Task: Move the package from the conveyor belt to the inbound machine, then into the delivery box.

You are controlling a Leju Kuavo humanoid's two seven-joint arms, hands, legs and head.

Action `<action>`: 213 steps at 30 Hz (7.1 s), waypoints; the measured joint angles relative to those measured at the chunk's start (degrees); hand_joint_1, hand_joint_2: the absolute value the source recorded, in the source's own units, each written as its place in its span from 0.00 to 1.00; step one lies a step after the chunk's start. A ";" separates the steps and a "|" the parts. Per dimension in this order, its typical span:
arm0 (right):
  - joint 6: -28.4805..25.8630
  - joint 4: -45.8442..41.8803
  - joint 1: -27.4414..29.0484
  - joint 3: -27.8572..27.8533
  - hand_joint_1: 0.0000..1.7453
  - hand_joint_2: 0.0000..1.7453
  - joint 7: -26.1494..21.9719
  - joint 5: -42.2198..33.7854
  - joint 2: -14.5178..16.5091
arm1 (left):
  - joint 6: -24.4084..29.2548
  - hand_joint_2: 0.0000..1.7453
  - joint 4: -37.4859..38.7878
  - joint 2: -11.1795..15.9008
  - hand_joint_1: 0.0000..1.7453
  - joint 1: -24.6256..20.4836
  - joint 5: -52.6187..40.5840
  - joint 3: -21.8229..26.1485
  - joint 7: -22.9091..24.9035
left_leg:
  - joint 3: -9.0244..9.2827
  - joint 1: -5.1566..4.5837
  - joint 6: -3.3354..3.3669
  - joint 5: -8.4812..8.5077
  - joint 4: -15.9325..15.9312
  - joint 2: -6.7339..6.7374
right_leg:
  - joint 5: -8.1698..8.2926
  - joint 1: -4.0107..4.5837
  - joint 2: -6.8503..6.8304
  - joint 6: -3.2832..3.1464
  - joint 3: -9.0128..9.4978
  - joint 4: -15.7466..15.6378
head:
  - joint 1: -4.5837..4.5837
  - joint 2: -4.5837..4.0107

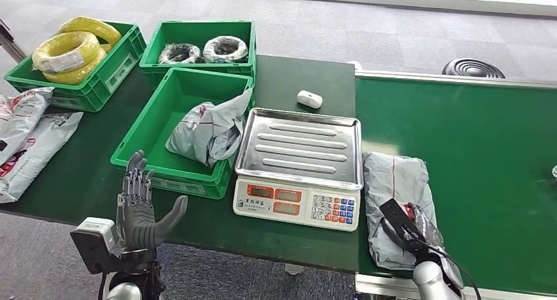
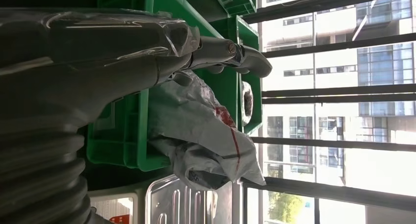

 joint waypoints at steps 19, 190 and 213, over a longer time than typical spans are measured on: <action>-9.67 -4.64 -3.07 -2.96 1.00 0.00 -3.06 -5.92 -0.85 | 1.68 1.00 -0.66 -0.11 0.00 1.82 -1.13 0.75 -1.61 | -0.71 -0.02 0.14 0.16 0.04 -0.12 | 0.20 -0.03 -0.05 0.19 -0.58 0.02 | -0.02 0.00; -25.61 -59.65 20.37 7.39 0.00 1.00 -26.63 -27.00 14.67 | 4.12 1.00 66.08 -12.96 0.00 -56.33 -7.20 -46.69 32.74 | -1.16 0.01 -0.17 0.49 0.08 -0.62 | 0.32 0.06 -0.47 -0.05 -1.01 0.19 | -0.03 0.00; -24.67 -58.30 19.68 8.27 0.00 1.00 -26.23 -26.31 14.51 | -7.25 1.00 69.75 -12.96 0.20 -57.98 -7.68 -56.80 40.74 | -1.14 0.02 -0.17 0.50 0.08 -0.65 | 0.32 0.06 -0.47 -0.05 -0.98 0.19 | -0.03 0.00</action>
